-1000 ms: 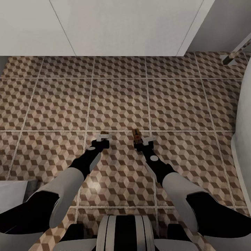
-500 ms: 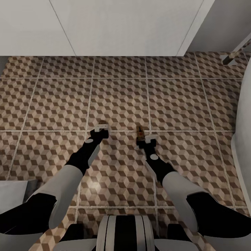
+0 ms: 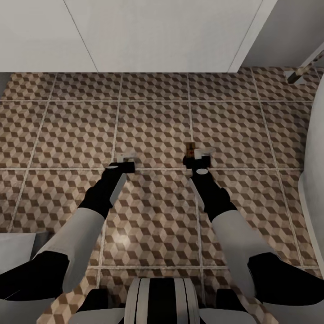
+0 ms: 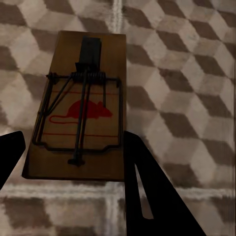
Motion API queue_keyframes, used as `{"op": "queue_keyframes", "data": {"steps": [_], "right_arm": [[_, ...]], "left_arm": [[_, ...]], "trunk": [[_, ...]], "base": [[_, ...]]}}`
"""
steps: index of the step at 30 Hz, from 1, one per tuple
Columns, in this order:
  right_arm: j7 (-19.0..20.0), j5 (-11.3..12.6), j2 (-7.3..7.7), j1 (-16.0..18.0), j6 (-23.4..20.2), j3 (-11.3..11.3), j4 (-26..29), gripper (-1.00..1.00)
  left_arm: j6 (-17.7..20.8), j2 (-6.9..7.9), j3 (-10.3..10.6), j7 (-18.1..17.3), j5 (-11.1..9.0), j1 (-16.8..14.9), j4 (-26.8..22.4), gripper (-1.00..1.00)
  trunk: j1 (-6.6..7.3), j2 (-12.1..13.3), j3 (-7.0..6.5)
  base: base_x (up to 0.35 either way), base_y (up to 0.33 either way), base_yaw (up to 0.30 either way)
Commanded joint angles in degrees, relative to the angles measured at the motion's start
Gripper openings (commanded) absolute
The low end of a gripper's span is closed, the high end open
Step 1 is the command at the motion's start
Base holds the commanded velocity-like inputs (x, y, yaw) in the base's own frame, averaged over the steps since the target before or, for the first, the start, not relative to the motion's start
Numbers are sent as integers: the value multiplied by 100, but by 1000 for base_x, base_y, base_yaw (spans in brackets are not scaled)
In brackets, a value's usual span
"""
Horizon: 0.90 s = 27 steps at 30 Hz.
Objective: Take the four mousetraps from the cabinet in the bathroom and place them on the bathroom floor. Make sure all four end up on the same floor surface, and ensure that at least two of them are either under or directly next to the same bathroom sink.
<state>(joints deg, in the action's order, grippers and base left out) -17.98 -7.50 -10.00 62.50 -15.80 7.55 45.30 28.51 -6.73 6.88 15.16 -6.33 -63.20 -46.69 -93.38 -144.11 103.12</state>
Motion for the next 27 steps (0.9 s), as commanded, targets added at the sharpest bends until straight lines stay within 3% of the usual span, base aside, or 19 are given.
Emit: {"op": "queue_keyframes", "data": {"steps": [1,6,10,16,21,27], "right_arm": [[-16,-56,0,17,-141,10,27,-100],[53,-44,0,348,-678,10,45,-100],[253,-45,0,692,-905,10,-168,-100],[353,-38,0,1425,-1117,10,-829,-100],[363,-33,0,1628,-1166,10,-1029,-100],[365,-32,0,1666,-1219,3,-1076,-100]], "left_arm": [[62,4,20,61,-46,-25,4,-100],[558,-3,16,80,-50,-426,453,-100],[721,2,15,101,-45,-832,854,-100],[856,25,15,219,-44,-1895,1377,-100],[1064,34,15,448,-50,-2812,1903,-100],[1015,46,10,481,-55,-3261,2690,-100]], "trunk": [[1,-1,3],[1,-1,3],[1,-1,3],[1,-1,3],[1,-1,3],[1,-1,3]], "base": [[0,0,0],[0,0,0],[0,0,0],[0,0,0],[0,0,0],[0,0,0]]}}
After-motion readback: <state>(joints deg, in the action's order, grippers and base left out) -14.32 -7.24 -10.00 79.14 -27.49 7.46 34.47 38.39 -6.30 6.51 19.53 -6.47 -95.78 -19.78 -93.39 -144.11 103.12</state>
